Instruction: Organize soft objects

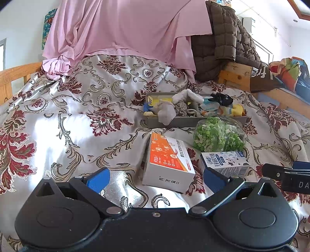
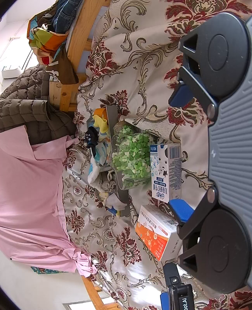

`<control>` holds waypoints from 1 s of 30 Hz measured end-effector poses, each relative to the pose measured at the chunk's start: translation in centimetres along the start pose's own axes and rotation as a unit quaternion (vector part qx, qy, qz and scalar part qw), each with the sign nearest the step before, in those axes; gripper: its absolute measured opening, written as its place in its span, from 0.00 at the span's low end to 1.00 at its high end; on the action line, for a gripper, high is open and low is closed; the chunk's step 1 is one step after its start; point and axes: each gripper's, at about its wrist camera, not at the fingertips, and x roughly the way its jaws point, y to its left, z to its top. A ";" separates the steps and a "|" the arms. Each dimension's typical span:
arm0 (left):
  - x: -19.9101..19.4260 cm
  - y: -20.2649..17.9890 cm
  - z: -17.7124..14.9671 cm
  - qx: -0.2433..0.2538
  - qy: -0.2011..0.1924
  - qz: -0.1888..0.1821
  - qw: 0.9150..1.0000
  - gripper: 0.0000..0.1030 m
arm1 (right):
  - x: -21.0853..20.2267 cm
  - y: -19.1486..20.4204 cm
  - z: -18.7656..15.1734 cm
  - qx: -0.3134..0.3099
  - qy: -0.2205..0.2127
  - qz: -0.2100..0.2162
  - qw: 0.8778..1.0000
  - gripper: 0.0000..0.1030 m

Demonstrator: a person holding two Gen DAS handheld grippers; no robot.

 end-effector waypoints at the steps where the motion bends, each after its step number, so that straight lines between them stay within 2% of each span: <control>1: 0.0 0.1 0.0 0.000 0.001 0.000 1.000 0.99 | 0.0 0.0 0.0 0.000 0.000 0.000 1.000 1.00; 17: 0.0 0.0 -0.1 0.004 0.003 0.007 1.000 0.99 | 0.0 0.0 0.0 0.000 0.001 0.000 1.000 1.00; 20: 0.2 -0.1 0.0 0.003 0.019 0.014 1.000 0.99 | 0.0 0.0 0.0 0.000 0.001 0.000 1.000 1.00; 30: -0.3 -0.5 0.1 0.006 0.021 -0.013 1.000 0.99 | 0.0 0.1 0.0 -0.001 0.002 0.000 1.000 1.00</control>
